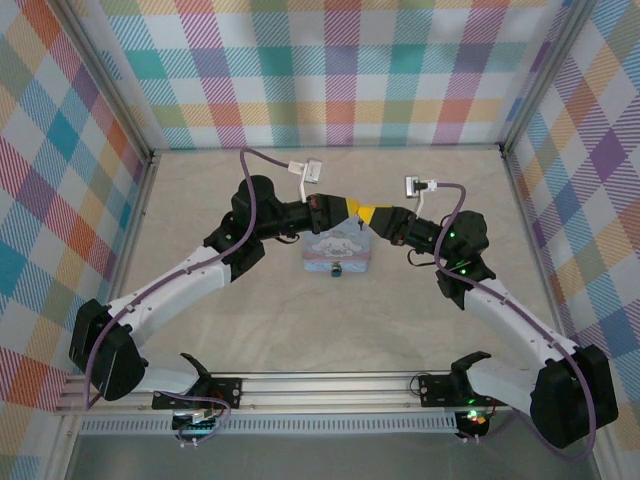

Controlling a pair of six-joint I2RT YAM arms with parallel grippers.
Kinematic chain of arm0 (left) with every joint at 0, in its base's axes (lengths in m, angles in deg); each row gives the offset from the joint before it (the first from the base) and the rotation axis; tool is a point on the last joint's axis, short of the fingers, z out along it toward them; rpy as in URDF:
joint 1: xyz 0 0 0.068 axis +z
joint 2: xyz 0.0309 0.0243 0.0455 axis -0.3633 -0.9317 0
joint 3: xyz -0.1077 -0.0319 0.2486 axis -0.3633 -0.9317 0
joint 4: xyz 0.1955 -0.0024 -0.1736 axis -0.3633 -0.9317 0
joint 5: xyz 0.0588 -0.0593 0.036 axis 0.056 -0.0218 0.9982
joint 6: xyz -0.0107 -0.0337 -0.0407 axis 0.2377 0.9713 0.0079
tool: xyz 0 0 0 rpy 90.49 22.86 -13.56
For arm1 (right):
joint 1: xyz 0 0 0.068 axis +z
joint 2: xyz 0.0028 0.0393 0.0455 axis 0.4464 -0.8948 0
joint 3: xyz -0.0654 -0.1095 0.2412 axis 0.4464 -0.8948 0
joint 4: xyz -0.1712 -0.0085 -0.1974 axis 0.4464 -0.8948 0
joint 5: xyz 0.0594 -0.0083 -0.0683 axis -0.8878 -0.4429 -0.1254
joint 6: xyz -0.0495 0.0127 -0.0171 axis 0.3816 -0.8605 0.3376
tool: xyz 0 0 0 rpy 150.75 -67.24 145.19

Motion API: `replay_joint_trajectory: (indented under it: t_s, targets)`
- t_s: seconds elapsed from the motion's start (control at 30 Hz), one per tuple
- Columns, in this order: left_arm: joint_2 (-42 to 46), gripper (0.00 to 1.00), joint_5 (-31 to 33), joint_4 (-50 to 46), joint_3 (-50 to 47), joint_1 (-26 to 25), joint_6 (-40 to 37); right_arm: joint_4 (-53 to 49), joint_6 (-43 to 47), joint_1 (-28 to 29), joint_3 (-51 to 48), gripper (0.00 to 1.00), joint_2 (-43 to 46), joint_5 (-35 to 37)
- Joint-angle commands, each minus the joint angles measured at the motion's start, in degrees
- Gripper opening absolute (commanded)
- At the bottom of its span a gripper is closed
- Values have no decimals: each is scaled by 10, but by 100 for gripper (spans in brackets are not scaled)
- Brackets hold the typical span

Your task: Unlock the padlock with the key

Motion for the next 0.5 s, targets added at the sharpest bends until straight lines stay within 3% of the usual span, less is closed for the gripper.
replay_joint_trajectory:
  t_s: [0.0, 0.1, 0.27, 0.33, 0.47]
  targets:
    - [2, 0, 8, 25, 7, -8, -1, 39, -6, -3, 15, 26, -3, -20]
    - [4, 0, 15, 25, 6, -8, -1, 43, -8, -2, 15, 25, -4, -28]
    - [5, 0, 19, 29, 6, -8, 0, 44, -7, -1, 12, 14, -4, -31]
    - [4, 0, 17, 31, 5, -7, 1, 39, -3, -1, 13, 5, -2, -26]
    - [8, 0, 16, 33, 4, -8, 2, 30, 7, -2, 15, 0, 0, -21]
